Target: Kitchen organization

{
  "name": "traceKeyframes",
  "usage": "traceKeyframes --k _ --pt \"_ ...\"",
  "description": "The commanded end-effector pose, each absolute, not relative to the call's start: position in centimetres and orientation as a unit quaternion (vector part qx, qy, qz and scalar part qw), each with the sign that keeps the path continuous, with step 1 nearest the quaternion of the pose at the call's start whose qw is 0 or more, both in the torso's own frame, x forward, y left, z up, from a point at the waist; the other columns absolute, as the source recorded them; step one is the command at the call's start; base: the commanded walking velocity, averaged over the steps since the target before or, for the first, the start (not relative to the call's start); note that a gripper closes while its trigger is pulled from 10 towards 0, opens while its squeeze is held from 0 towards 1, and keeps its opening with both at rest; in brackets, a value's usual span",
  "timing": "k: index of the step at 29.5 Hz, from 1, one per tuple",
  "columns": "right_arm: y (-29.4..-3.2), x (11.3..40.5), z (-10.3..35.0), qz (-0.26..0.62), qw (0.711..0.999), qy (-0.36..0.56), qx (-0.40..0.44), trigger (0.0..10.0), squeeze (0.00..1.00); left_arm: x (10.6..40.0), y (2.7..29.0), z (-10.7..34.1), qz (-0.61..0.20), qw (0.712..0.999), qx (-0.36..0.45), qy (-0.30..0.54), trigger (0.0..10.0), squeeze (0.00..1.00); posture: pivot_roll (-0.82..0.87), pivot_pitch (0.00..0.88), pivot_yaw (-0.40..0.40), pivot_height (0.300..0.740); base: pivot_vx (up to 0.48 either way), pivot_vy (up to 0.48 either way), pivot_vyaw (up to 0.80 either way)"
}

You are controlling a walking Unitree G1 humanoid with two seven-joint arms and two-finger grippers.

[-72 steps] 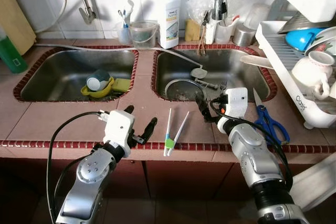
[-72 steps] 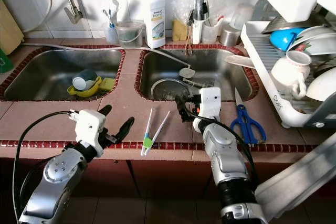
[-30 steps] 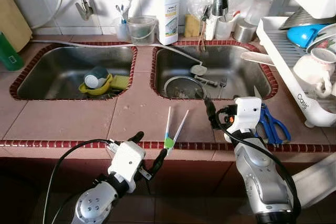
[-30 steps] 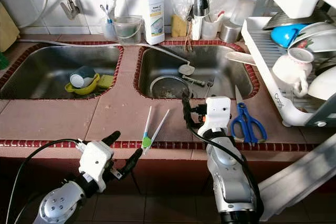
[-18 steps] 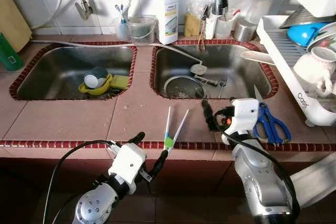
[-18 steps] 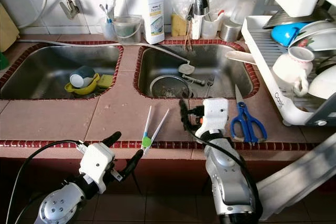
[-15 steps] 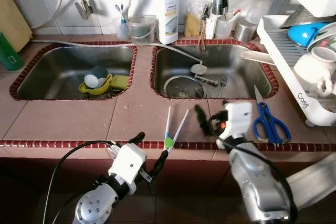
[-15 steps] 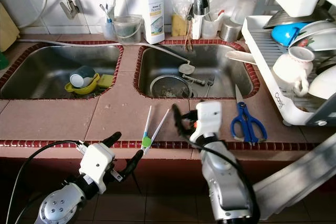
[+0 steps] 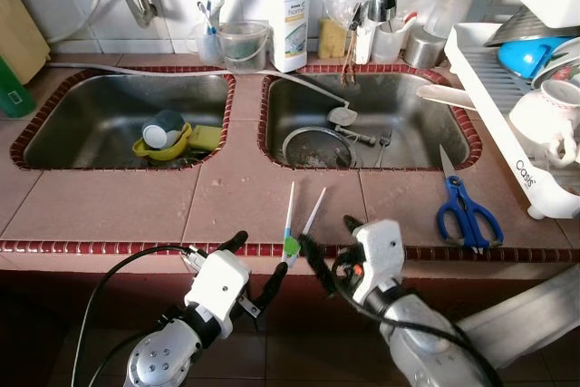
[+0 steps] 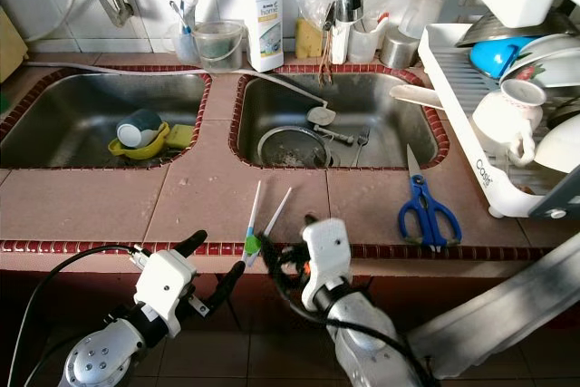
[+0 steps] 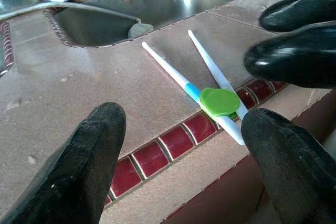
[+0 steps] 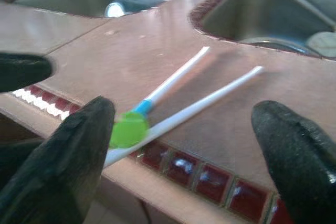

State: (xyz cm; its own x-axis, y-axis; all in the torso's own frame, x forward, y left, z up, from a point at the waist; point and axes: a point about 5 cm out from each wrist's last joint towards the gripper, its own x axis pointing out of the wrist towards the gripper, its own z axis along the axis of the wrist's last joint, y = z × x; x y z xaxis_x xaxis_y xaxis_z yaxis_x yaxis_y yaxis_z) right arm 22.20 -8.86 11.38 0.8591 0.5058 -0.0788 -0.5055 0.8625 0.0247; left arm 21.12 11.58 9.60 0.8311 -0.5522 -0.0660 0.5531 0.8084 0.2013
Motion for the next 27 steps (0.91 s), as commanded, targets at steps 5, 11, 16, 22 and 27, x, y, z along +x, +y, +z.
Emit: traceKeyframes --k 5,11,16,22,27 --pt "-9.5 21.1 12.3 0.254 0.966 0.035 -0.013 10.0 0.00 21.7 11.9 9.5 -0.291 0.950 0.115 0.001 10.0 0.00 -0.12 0.127 0.040 0.740 0.000 0.000 0.00" --pt "-10.1 19.4 12.2 0.260 0.964 0.056 0.000 10.0 0.00 22.7 12.5 9.7 -0.291 0.948 0.126 -0.004 10.0 0.00 -0.13 0.137 0.048 0.740 0.000 0.000 0.00" --pt "-9.9 18.6 12.4 0.264 0.963 0.062 0.003 10.0 0.00 23.3 12.8 9.9 -0.294 0.947 0.131 -0.009 10.0 0.00 -0.13 0.150 0.059 0.740 0.000 0.000 0.00" --pt "-10.0 18.1 12.2 0.260 0.963 0.071 0.007 10.0 0.00 22.9 12.8 10.0 -0.298 0.946 0.128 -0.011 10.0 0.00 -0.14 0.161 0.069 0.740 0.000 0.000 0.00" --pt "-10.0 17.8 12.2 0.261 0.962 0.077 0.016 10.0 0.00 22.0 12.6 10.3 -0.302 0.947 0.107 -0.018 10.0 0.00 -0.13 0.168 0.071 0.740 0.000 0.000 0.00"
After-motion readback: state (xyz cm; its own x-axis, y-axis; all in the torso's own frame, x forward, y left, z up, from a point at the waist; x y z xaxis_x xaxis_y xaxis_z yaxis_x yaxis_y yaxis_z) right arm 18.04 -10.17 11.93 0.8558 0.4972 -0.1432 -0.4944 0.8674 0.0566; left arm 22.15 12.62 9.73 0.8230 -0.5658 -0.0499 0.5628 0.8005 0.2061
